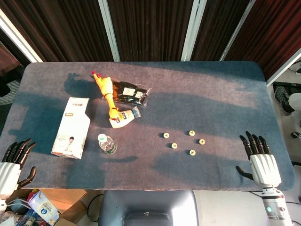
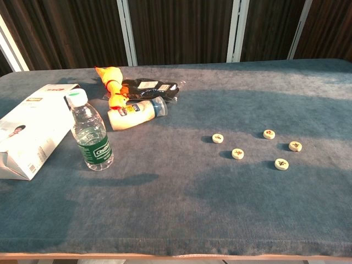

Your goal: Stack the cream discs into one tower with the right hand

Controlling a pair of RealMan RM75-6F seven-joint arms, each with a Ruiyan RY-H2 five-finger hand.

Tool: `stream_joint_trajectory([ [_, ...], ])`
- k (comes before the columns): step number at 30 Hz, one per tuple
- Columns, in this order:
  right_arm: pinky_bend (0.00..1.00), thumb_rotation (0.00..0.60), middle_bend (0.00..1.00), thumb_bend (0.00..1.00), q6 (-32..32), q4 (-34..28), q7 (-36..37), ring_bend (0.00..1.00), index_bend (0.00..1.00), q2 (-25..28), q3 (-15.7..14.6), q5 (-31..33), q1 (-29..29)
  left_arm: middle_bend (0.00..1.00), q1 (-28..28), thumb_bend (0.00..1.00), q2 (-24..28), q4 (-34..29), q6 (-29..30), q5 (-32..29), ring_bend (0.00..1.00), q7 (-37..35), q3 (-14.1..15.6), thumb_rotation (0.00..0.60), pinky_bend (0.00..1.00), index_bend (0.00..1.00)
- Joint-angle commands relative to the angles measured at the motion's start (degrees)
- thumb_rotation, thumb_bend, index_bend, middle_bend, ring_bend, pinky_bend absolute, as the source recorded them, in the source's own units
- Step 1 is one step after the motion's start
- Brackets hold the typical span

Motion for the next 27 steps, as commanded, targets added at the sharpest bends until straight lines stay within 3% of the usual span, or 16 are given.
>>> stream_joint_trajectory([
  [1, 0.0, 0.6, 0.0, 0.29, -0.11, 0.12, -0.06, 0.0, 0.06, -0.13, 0.15, 0.04, 0.04, 0.0, -0.2, 0.51, 0.02, 0.0, -0.3, -0.06, 0.0, -0.16, -0.08, 0.6, 0.02, 0.0],
  [7, 0.0, 0.6, 0.0, 0.29, -1.66, 1.21, 0.75, 0.0, 0.06, -1.22, -0.03, -1.87, 1.23, 0.0, -0.57, 0.51, 0.35, 0.05, -0.81, -0.16, 0.0, -1.35, -0.17, 0.6, 0.02, 0.0],
  [13, 0.0, 0.6, 0.0, 0.29, -7.94, 1.81, -1.71, 0.0, 0.1, -3.84, 0.38, -4.06, 5.98, 0.0, -0.54, 0.51, 0.6, 0.18, -0.95, -0.39, 0.0, -2.38, -0.14, 0.6, 0.02, 0.0],
  [20, 0.0, 0.6, 0.0, 0.29, -20.94, 3.3, -8.31, 0.0, 0.24, -8.44, 2.89, -0.07, 14.39, 0.0, -0.44, 0.51, 0.76, 0.39, -0.82, -0.29, 0.0, -2.89, -0.03, 0.6, 0.03, 0.0],
  [27, 0.0, 0.6, 0.0, 0.36, -27.43, 9.45, -11.12, 0.0, 0.41, -13.65, 4.35, 3.57, 19.57, 0.0, -0.39, 0.51, 0.86, 0.46, -0.86, -0.4, 0.0, -3.02, -0.02, 0.6, 0.03, 0.0],
])
